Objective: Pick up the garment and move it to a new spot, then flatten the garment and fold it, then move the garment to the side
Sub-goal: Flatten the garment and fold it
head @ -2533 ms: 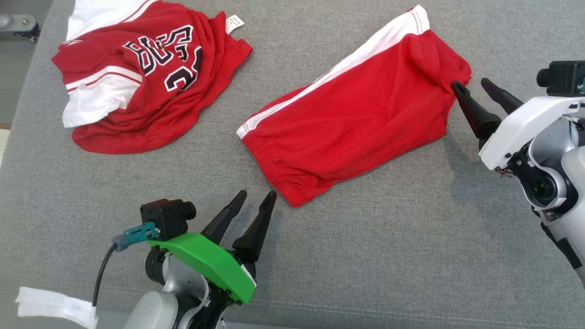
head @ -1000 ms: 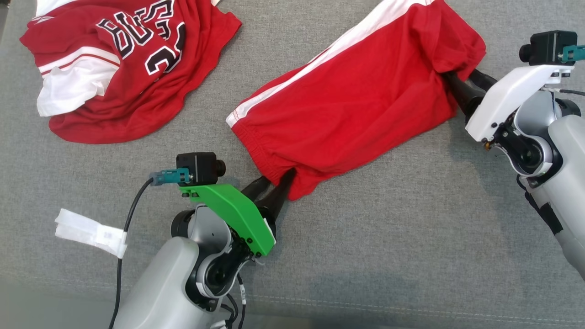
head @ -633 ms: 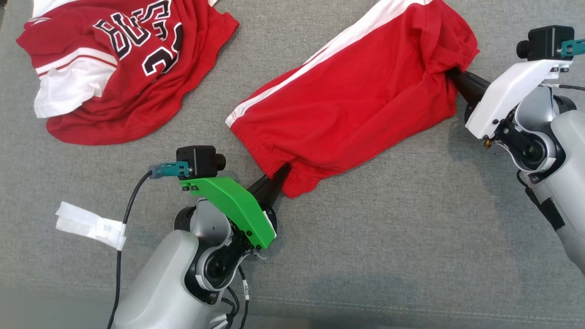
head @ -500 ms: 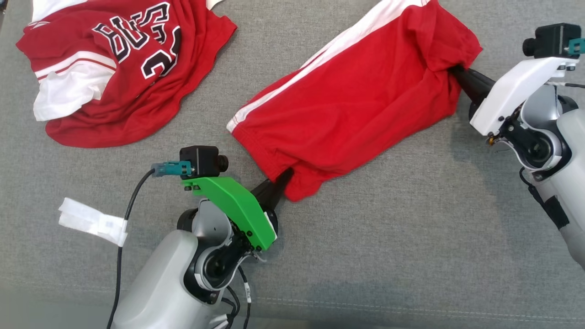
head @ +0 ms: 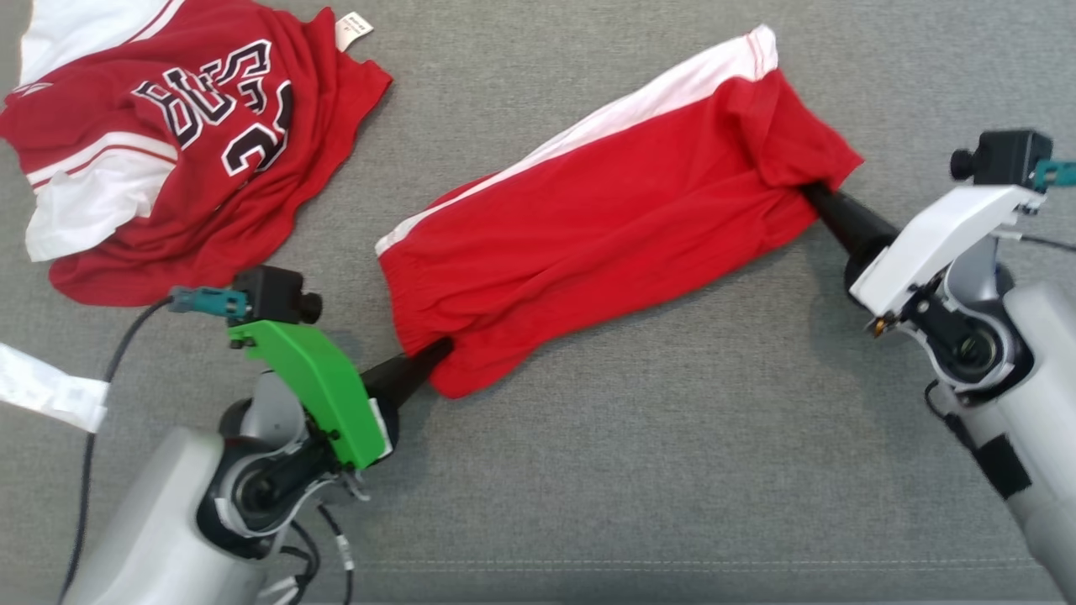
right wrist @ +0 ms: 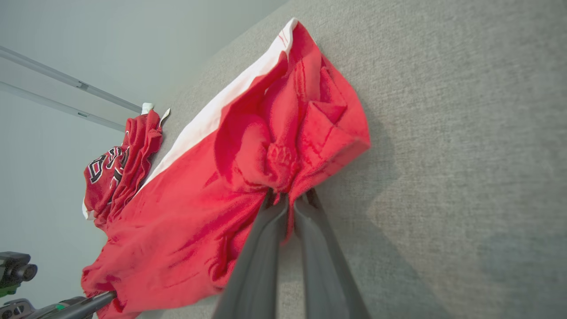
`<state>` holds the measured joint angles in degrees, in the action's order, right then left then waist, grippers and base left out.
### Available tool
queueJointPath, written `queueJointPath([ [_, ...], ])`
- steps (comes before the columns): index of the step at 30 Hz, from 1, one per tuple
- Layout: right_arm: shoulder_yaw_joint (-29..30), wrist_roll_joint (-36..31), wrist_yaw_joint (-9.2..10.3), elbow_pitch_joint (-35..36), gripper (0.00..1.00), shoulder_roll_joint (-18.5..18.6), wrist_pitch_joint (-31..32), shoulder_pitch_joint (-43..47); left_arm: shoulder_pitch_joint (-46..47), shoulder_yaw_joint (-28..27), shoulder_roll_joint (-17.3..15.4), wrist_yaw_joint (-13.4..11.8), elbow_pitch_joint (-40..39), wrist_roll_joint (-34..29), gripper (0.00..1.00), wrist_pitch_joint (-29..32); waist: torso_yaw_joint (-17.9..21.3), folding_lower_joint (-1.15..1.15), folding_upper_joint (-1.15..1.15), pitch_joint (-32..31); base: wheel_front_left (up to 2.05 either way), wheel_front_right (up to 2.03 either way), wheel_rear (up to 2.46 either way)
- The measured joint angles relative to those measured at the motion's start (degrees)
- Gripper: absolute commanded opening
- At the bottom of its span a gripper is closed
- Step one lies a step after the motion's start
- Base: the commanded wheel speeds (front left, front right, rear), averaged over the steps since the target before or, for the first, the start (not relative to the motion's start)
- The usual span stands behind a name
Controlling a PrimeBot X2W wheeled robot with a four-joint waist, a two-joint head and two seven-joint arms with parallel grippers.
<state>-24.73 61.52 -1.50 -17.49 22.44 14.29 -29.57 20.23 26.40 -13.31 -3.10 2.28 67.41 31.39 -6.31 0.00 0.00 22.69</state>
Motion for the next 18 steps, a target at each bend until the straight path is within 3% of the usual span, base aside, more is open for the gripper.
queueJointPath([
  [8,0.0,1.8,0.18,6.2,0.0,-3.9,-4.7,9.6,-2.6,-2.1,-7.1,0.9,-2.3,0.5,0.0,3.4,3.7,0.0,0.0,-1.0,0.0,0.0,0.0],
  [14,-0.1,2.0,1.54,11.1,0.0,-6.9,-8.9,16.3,-6.3,-2.3,-10.2,1.9,-5.1,1.0,0.0,5.7,7.4,0.0,0.0,-1.2,0.0,0.0,0.0],
  [18,-0.6,2.1,2.11,15.0,0.0,-8.1,-11.3,21.9,-8.5,-2.6,-14.0,2.4,-6.3,1.0,0.0,7.3,10.6,0.0,0.0,-1.1,0.0,0.0,0.0],
])
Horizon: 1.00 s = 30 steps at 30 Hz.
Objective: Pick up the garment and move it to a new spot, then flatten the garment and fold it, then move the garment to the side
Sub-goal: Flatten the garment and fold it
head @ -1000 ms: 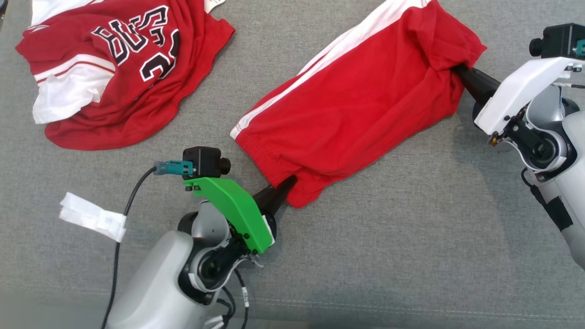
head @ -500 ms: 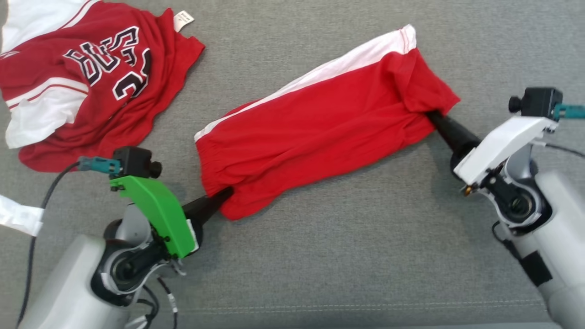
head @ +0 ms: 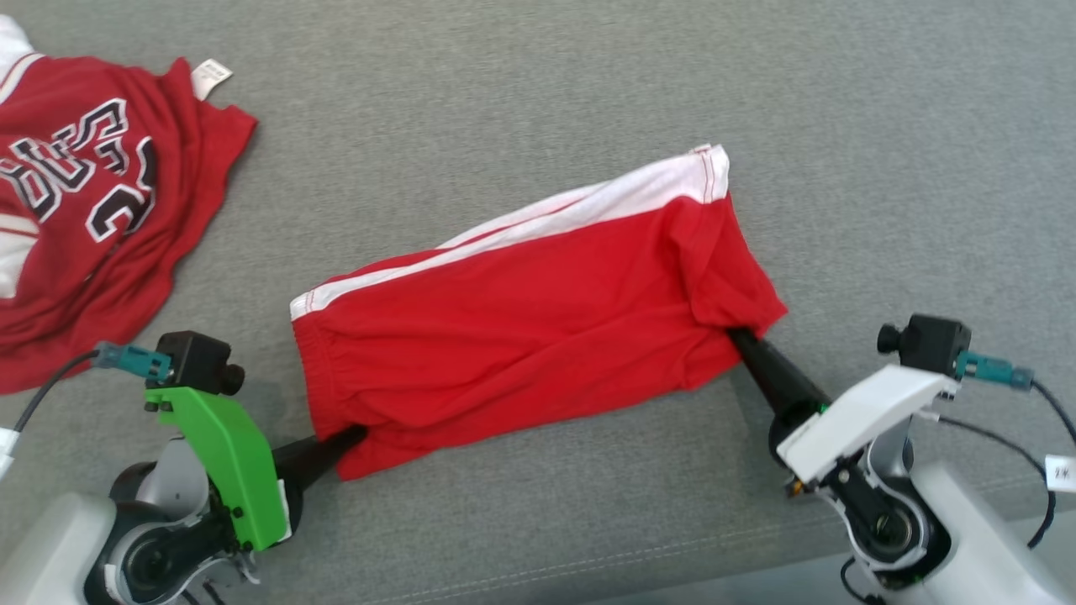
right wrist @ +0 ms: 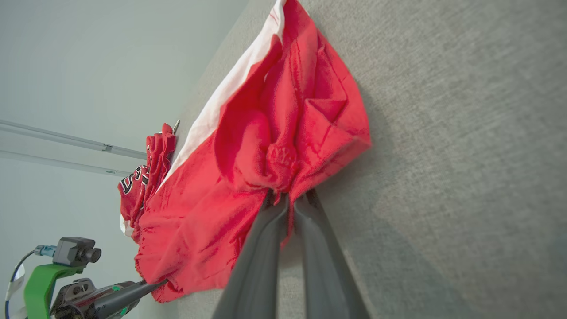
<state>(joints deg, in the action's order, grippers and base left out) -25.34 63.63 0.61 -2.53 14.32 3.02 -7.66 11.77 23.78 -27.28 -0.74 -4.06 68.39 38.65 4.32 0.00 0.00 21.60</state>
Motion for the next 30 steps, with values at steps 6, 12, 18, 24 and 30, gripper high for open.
queueJointPath([
  [6,-2.0,-0.1,0.01,3.3,0.0,-0.4,-1.1,4.9,-1.6,-1.8,-3.5,0.1,-1.0,0.0,0.0,1.2,3.3,0.0,0.0,0.1,0.0,0.0,0.0],
  [12,-2.8,-3.0,1.24,4.4,0.87,1.6,-1.9,6.1,-2.7,-2.4,-4.1,0.1,-2.7,0.1,0.0,1.6,5.1,0.0,0.0,-0.1,0.0,0.0,0.0],
  [18,-1.5,-4.8,3.12,4.6,1.0,4.6,-2.1,6.1,-3.3,-1.9,-3.7,-0.1,-4.3,-1.6,1.0,-0.7,4.5,0.0,0.0,-0.3,0.0,0.0,0.0],
  [24,-1.1,-5.7,4.05,5.8,1.0,8.2,-0.5,7.6,-7.4,-1.0,-2.9,-1.1,-5.2,-5.8,1.0,-4.4,3.3,0.0,0.0,-1.7,0.0,0.0,0.0],
  [30,2.1,-8.1,5.0,8.5,1.0,12.8,0.0,8.2,-10.9,-2.6,-0.1,-2.7,-7.9,-8.6,1.0,-11.4,2.0,0.0,0.0,-4.6,0.0,0.0,0.0],
])
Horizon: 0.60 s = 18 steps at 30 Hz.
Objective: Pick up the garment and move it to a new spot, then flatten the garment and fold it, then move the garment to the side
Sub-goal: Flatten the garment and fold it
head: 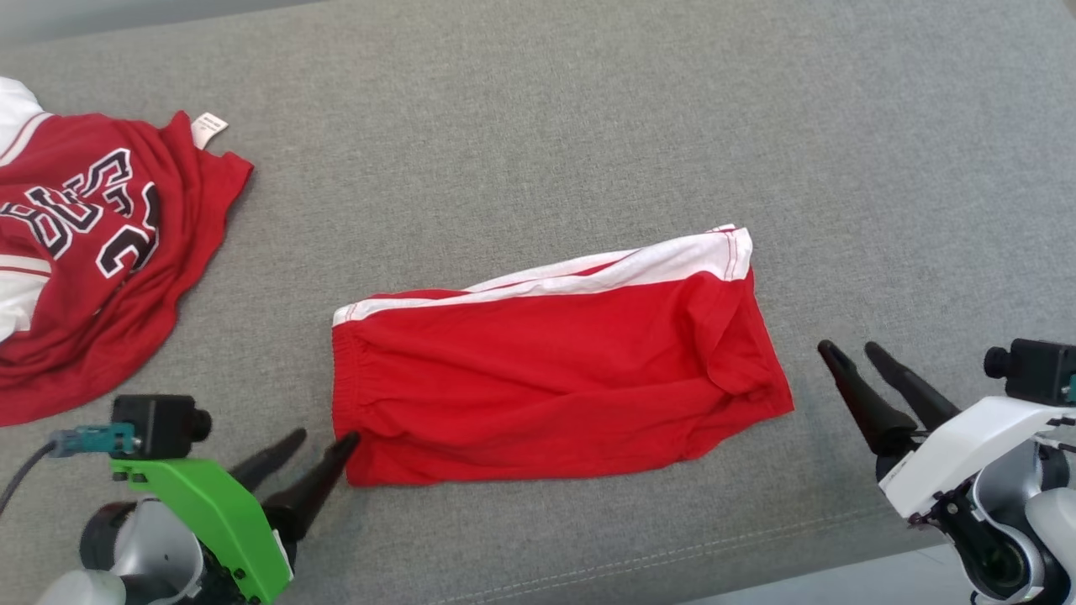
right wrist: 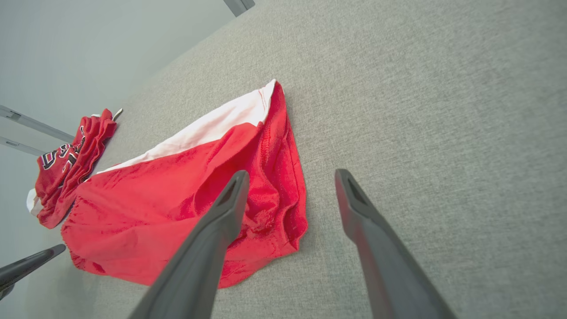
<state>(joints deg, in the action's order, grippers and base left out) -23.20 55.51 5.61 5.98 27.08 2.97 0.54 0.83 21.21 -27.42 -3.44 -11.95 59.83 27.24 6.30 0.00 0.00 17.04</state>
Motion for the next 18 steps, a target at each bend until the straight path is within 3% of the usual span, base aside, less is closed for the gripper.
queueJointPath([
  [4,0.9,-3.3,0.58,0.2,1.0,2.6,0.0,-0.5,0.0,-3.2,0.6,-1.2,-1.9,-6.7,1.0,-7.6,-1.1,0.0,0.0,-2.3,0.0,0.0,0.0],
  [9,-0.6,-6.4,0.65,-1.0,1.0,4.3,1.9,-1.5,-0.1,-2.7,2.9,-1.6,-3.5,-11.3,1.0,-13.4,-3.0,0.0,0.0,-5.3,0.0,0.0,0.0],
  [18,-3.8,-6.8,1.05,-6.7,1.0,2.7,5.9,-1.5,-2.2,-4.0,4.0,-2.1,-5.2,-18.7,1.0,-22.3,-7.9,0.0,0.0,-10.3,0.0,0.0,0.0],
])
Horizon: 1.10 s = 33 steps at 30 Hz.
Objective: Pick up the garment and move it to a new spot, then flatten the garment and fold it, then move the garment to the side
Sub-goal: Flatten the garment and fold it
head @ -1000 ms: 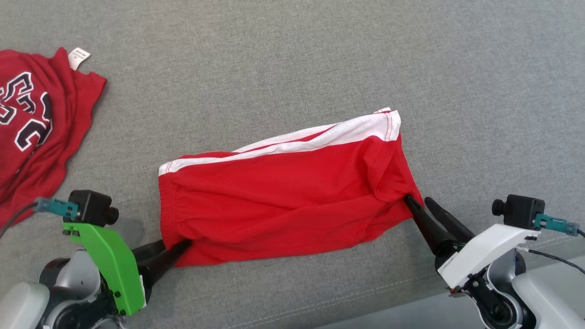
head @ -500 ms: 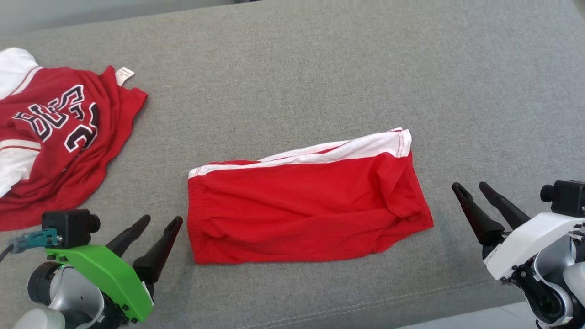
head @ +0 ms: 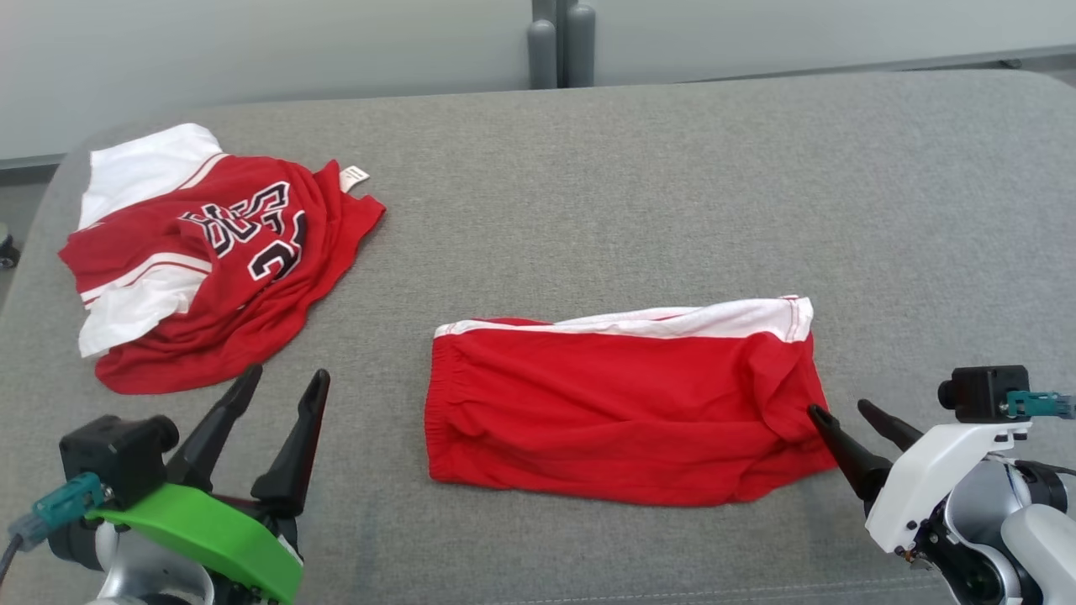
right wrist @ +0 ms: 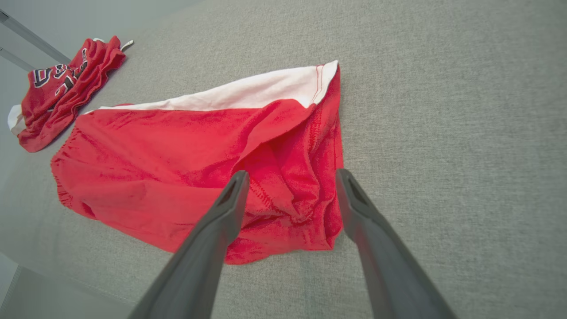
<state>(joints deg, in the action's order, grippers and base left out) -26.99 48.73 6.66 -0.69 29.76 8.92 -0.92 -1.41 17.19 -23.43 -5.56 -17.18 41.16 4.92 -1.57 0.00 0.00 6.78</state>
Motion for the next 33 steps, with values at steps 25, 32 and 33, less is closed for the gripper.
queueJointPath([
  [25,-0.3,-4.5,0.51,-10.8,1.0,0.3,9.3,-7.1,-6.3,0.4,1.2,-0.6,-4.0,-0.1,1.0,-2.5,-8.1,0.0,0.0,0.7,0.0,0.0,0.0],
  [32,0.4,-4.5,0.51,-12.8,1.0,-0.3,10.4,-8.4,-6.3,0.3,1.5,-1.0,-4.6,-0.2,1.0,-2.7,-7.9,0.0,0.0,2.4,0.0,0.0,0.0],
  [33,0.5,-4.5,0.51,-13.0,1.0,-0.4,10.5,-8.7,-6.3,0.3,1.5,-1.0,-4.8,-0.2,1.0,-2.8,-7.8,0.0,0.0,2.6,0.0,0.0,0.0],
])
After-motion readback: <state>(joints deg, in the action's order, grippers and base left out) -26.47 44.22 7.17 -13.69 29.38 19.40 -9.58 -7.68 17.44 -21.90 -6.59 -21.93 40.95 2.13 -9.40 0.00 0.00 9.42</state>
